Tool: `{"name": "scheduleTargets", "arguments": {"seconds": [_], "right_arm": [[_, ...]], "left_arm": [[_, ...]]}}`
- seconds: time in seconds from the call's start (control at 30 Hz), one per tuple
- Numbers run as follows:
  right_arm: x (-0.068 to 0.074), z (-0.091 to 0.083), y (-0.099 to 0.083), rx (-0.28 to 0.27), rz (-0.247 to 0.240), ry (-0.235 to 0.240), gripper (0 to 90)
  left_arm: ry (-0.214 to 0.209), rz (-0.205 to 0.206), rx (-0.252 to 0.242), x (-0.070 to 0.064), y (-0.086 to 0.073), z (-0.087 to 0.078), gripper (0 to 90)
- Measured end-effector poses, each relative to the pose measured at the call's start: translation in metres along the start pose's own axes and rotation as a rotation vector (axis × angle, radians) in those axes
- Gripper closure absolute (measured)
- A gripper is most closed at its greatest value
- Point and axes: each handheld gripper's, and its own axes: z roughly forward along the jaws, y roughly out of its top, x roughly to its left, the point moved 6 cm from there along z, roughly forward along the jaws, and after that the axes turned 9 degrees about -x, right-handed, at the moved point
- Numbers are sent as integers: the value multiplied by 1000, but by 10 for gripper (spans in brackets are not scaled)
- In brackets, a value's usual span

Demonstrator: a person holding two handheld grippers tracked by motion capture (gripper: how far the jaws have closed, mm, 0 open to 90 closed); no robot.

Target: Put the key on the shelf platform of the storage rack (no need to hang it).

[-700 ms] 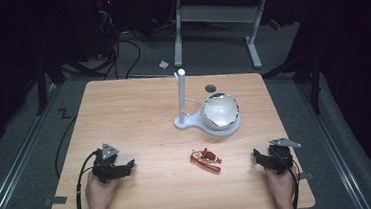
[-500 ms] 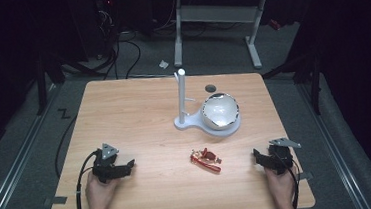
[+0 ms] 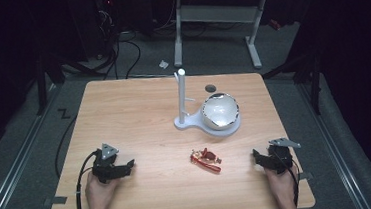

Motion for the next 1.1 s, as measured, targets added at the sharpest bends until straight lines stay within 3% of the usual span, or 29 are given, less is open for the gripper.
{"name": "scheduleTargets", "arguments": {"seconds": [0.57,0.67,1.1], "right_arm": [[0,-2,0,20,-5,13,261],[0,-4,0,23,21,31,257],[15,-20,9,-29,28,110,275]], "left_arm": [[1,-2,-1,0,0,0,201],[1,-2,-3,0,0,0,201],[5,-4,-6,1,1,0,205]]}}
